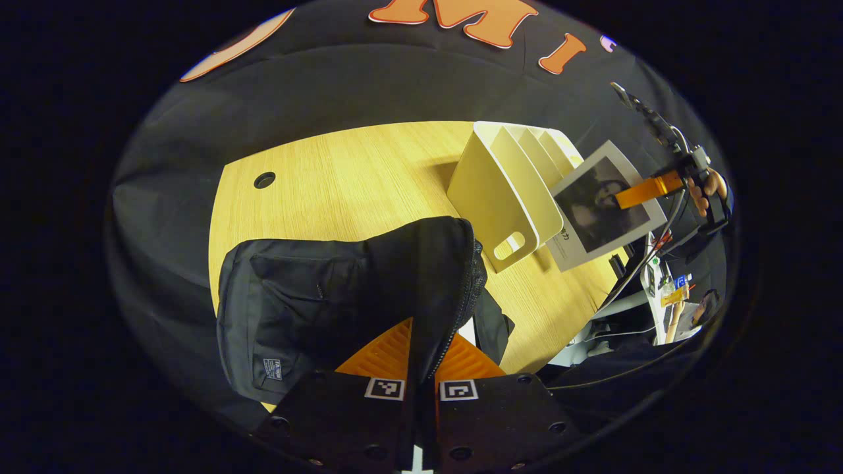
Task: Open the schoolbag, grab two books from the bookshelf and put them into the schoolbag.
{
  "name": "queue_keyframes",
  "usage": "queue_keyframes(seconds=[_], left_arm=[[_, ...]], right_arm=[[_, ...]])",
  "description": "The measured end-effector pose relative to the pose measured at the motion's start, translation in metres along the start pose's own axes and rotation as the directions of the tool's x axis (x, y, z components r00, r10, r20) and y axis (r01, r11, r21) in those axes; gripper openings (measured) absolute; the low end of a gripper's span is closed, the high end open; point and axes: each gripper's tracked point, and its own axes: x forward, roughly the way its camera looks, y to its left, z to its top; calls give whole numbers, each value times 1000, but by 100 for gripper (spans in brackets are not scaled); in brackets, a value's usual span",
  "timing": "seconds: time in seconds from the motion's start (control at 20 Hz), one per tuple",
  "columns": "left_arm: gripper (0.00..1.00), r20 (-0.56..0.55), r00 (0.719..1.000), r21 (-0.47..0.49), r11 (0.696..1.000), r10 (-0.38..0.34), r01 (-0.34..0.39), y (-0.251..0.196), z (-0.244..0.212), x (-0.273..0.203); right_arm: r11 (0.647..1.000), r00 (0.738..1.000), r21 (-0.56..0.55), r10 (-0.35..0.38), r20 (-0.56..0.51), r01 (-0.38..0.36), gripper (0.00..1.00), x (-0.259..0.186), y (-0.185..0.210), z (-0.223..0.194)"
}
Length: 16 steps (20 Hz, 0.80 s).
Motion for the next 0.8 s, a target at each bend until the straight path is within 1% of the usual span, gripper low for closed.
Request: queue_keyframes(seconds=[0.3, 0.5, 0.55, 0.7, 0.75, 0.8], left_arm=[[6, -9, 1000, 3, 1000, 6, -6, -1, -1, 0], [6, -17, 1000, 15, 1000, 17, -16, -2, -1, -1], [6, -16, 1000, 21, 1000, 23, -22, -2, 0, -2], [6, -13, 1000, 24, 999, 29, -28, -3, 0, -4], [6, -12, 999, 21, 999, 31, -31, -3, -1, -3], [6, -12, 999, 22, 999, 33, -32, -4, 1, -3]], right_arm=[[998, 999, 39, 46, 5, -46, 34, -11, -6, -47], [988, 992, 89, 120, 22, -122, 34, -16, 3, -73], [986, 990, 85, 140, 26, -141, 34, -19, 4, -79], [978, 983, 104, 173, 64, -179, 34, -19, 7, -97], [970, 977, 126, 200, 73, -208, 34, -20, 11, -103], [957, 967, 147, 241, 85, -251, 34, -22, 17, -108]])
